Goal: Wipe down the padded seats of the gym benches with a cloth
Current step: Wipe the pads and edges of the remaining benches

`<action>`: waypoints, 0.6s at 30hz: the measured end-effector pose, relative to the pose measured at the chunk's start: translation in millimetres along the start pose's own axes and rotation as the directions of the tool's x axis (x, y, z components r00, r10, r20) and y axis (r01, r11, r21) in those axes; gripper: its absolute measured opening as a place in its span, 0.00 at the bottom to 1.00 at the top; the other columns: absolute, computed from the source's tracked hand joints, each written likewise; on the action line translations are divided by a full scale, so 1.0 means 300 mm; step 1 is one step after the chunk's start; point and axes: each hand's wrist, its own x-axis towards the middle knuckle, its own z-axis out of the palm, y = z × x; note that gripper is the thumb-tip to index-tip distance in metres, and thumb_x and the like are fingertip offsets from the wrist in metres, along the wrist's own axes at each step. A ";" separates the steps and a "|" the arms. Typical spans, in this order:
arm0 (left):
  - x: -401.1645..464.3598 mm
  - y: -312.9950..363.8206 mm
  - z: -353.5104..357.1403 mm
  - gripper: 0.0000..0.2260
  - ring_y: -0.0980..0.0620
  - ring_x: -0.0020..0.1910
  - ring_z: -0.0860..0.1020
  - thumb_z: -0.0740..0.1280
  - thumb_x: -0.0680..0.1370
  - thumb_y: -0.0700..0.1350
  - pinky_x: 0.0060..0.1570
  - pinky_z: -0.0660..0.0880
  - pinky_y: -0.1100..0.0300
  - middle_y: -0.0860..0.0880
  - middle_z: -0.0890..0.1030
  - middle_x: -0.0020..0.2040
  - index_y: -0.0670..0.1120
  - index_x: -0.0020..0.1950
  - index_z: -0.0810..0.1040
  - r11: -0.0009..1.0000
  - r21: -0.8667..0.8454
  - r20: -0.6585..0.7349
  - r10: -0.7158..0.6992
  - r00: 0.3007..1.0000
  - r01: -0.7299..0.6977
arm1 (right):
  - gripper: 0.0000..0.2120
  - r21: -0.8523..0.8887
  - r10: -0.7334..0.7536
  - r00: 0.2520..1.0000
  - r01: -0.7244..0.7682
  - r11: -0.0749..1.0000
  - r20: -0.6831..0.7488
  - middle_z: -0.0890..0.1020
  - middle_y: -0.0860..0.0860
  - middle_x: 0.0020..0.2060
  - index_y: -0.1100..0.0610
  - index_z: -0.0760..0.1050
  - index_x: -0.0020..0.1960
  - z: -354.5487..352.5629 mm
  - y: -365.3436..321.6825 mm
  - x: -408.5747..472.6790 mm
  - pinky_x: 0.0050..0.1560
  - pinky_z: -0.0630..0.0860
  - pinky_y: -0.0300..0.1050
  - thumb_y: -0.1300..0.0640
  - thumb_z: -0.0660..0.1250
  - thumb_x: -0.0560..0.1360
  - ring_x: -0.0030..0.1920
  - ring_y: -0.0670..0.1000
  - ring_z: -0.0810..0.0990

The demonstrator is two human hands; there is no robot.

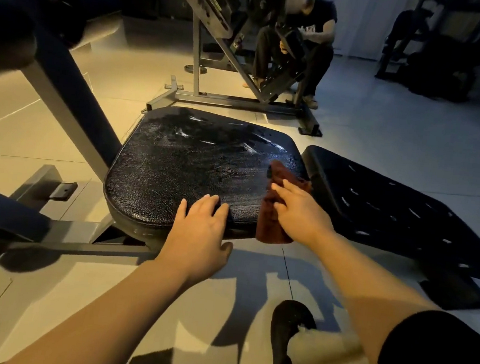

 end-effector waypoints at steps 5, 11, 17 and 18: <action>-0.032 -0.071 -0.028 0.31 0.46 0.75 0.56 0.65 0.77 0.52 0.75 0.51 0.55 0.44 0.58 0.77 0.43 0.76 0.59 1.000 -0.031 -0.032 0.003 0.999 -0.004 | 0.24 -0.072 0.076 0.995 -0.081 0.994 -0.069 0.56 0.50 0.78 0.50 0.58 0.78 0.029 -0.106 -0.011 0.76 0.55 0.54 0.53 0.54 0.82 0.76 0.55 0.56; -0.080 -0.152 -0.075 0.26 0.43 0.65 0.69 0.70 0.72 0.49 0.66 0.65 0.53 0.42 0.72 0.65 0.40 0.68 0.71 0.992 -0.082 -0.071 -0.099 0.993 0.093 | 0.25 -0.155 -0.310 0.950 0.299 0.942 -0.048 0.58 0.51 0.77 0.51 0.57 0.77 0.178 -0.363 -0.062 0.76 0.50 0.53 0.52 0.56 0.81 0.77 0.52 0.55; -0.060 -0.102 -0.070 0.24 0.43 0.55 0.74 0.61 0.70 0.53 0.56 0.71 0.48 0.44 0.76 0.56 0.43 0.62 0.74 0.988 -0.092 -0.095 -0.131 0.987 0.123 | 0.24 -0.133 -0.388 0.921 0.382 0.914 -0.025 0.58 0.48 0.78 0.48 0.58 0.77 0.170 -0.316 -0.077 0.76 0.49 0.49 0.54 0.55 0.82 0.77 0.49 0.54; -0.051 -0.084 -0.062 0.24 0.42 0.57 0.73 0.61 0.71 0.53 0.58 0.70 0.47 0.43 0.75 0.58 0.44 0.63 0.73 0.989 -0.091 -0.087 -0.126 0.988 0.118 | 0.24 -0.137 -0.374 0.927 0.366 0.920 -0.035 0.58 0.48 0.77 0.47 0.58 0.77 0.162 -0.289 -0.080 0.76 0.50 0.48 0.53 0.55 0.82 0.77 0.49 0.55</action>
